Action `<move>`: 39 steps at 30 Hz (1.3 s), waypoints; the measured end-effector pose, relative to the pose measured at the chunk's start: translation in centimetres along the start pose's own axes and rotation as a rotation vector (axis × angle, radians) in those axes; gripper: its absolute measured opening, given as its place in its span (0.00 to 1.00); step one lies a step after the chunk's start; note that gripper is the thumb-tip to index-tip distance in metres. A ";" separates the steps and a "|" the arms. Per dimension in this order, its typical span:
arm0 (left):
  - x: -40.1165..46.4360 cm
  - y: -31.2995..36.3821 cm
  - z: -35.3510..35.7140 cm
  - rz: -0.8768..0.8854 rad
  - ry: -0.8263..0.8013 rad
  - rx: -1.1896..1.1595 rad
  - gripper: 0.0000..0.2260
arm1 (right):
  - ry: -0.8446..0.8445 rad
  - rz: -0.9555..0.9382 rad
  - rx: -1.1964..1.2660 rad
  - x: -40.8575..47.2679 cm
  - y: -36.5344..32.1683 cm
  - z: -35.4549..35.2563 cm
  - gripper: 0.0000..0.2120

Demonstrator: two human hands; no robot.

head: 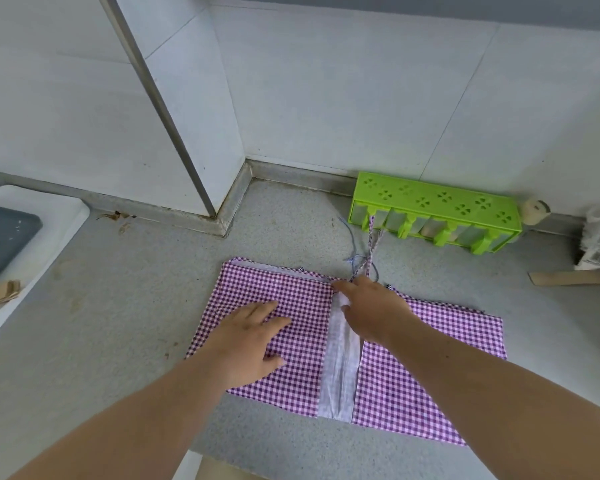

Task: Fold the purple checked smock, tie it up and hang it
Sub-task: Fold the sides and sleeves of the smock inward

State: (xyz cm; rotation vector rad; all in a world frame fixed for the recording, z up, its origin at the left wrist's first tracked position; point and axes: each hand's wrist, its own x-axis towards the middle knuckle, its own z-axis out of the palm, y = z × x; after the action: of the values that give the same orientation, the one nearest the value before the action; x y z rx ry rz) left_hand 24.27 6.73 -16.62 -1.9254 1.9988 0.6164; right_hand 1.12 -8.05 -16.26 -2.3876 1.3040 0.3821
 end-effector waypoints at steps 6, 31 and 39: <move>1.3 1.1 -0.2 0.060 0.017 0.078 0.37 | 0.027 0.004 0.125 1.2 0.4 0.8 0.26; 2.1 3.8 1.3 0.050 -0.181 0.080 0.38 | 0.031 0.070 0.084 -3.8 1.5 3.8 0.35; -0.9 -0.7 1.3 -0.363 0.116 -0.078 0.40 | -0.005 0.063 0.109 -3.8 1.4 3.2 0.36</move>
State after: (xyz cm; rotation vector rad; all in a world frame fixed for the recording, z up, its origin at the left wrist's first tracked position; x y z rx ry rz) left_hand 24.90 8.17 -17.39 -2.3412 1.6432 0.5020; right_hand -2.24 -4.48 -17.80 -2.2587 1.3644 0.3259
